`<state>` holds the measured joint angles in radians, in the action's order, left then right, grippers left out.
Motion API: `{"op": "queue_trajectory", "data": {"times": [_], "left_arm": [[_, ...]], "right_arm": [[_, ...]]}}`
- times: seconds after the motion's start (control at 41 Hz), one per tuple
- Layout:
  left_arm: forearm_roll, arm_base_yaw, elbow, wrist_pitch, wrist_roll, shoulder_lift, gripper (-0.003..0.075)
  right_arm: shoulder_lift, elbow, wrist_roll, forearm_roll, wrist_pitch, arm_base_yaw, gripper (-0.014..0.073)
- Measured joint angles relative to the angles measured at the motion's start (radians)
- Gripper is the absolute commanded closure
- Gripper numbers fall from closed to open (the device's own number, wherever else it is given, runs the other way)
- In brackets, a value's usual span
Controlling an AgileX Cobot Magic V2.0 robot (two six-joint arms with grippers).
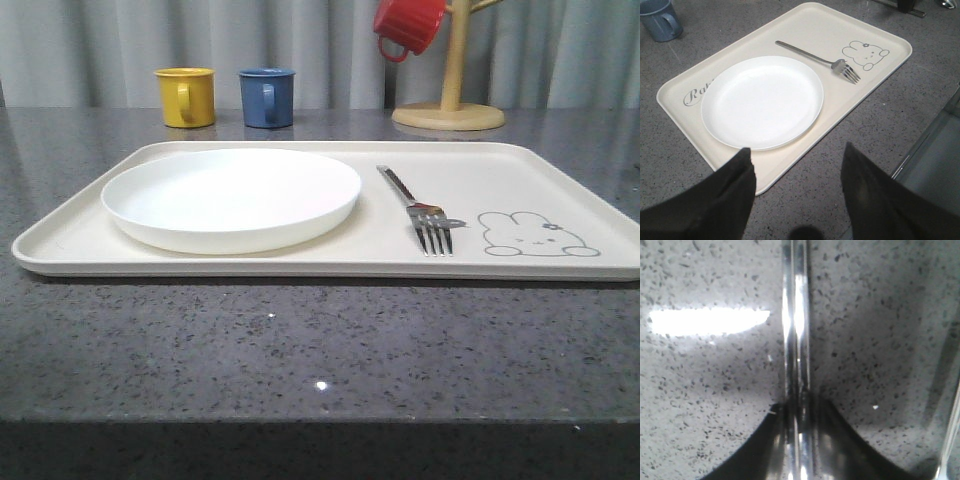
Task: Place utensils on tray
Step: 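Grasp the silver chopsticks with the right gripper and lift them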
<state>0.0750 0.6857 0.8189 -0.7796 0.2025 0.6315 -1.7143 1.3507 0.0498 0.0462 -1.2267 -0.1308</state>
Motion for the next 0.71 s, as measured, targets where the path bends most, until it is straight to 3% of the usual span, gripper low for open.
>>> {"op": "queue_trajectory", "data": {"times": [0.463, 0.707], "left_arm": [[0.000, 0.000, 0.000, 0.000, 0.000, 0.000, 0.0352], [0.000, 0.000, 0.000, 0.000, 0.000, 0.000, 0.0352]], "right_arm": [[0.022, 0.032, 0.001, 0.040, 0.000, 0.004, 0.0543], [0.124, 0.063, 0.001, 0.158, -0.002, 0.126, 0.0543]]}}
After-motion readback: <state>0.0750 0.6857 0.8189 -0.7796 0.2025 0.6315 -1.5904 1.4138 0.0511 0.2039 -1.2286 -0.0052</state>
